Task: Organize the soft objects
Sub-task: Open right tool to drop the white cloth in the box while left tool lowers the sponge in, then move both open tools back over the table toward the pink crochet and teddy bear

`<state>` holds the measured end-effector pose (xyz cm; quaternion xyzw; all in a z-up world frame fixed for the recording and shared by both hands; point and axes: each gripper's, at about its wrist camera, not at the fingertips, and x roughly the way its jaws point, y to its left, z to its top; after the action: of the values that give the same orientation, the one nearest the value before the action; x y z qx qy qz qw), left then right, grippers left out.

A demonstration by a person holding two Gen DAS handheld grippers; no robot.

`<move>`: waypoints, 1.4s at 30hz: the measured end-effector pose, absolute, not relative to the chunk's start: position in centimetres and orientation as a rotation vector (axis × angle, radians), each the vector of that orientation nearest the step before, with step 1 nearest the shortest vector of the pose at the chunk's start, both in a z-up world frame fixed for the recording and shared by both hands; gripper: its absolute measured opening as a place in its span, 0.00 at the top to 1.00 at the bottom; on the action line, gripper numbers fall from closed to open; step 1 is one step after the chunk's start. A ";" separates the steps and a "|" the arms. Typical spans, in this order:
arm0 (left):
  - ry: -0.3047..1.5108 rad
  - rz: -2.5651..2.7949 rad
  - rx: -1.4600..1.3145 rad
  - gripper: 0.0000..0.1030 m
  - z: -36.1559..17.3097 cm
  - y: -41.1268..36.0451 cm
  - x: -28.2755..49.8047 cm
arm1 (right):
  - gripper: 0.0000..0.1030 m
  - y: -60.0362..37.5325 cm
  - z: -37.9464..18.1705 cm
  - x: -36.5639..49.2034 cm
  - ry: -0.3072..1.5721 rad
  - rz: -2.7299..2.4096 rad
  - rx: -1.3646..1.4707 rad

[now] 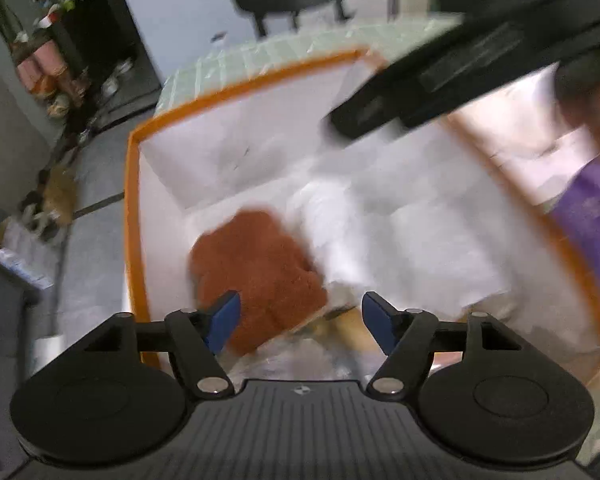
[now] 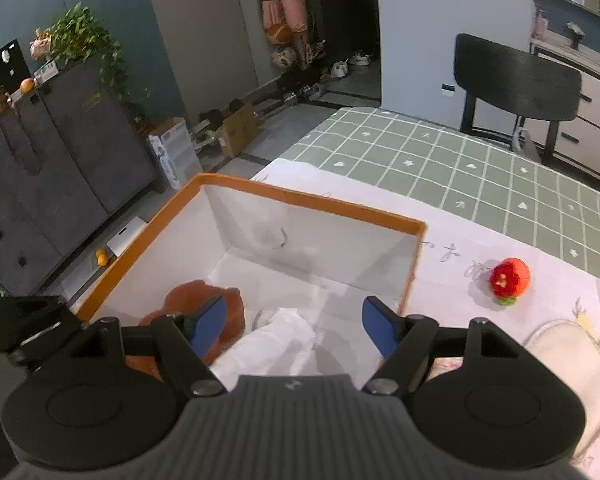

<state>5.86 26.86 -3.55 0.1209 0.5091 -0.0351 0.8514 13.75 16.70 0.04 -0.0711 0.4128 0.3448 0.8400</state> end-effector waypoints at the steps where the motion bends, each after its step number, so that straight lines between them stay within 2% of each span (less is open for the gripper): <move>1: 1.090 -0.036 0.294 0.32 -4.2 26.8 6.4 | 0.28 16.4 0.1 13.7 0.871 0.726 -0.147; 3: 1.091 0.002 0.341 0.34 -4.6 26.5 6.9 | 0.28 15.7 0.3 13.5 0.868 0.726 -0.139; 5: 1.076 -0.024 0.264 0.34 -3.8 26.9 7.0 | 0.28 15.2 0.5 13.2 0.866 0.728 -0.134; 9: 1.020 -0.042 0.240 0.23 -2.0 26.6 6.6 | 0.28 14.3 0.8 12.7 0.861 0.734 -0.138; 16: 0.912 -0.052 0.220 0.15 1.1 25.2 5.7 | 0.28 12.7 2.1 12.6 0.838 0.738 -0.124; 24: 0.828 -0.135 0.208 0.15 3.1 21.7 4.9 | 0.28 8.1 4.2 11.7 0.802 0.715 -0.122; 42: 0.796 -0.268 0.275 0.15 1.6 11.6 5.6 | 0.27 -8.3 5.4 9.9 0.759 0.543 -0.041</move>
<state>5.57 11.63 1.57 0.1333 0.3852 -0.1295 0.9039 9.88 -8.27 5.45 -0.0199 0.3661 0.2618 0.8928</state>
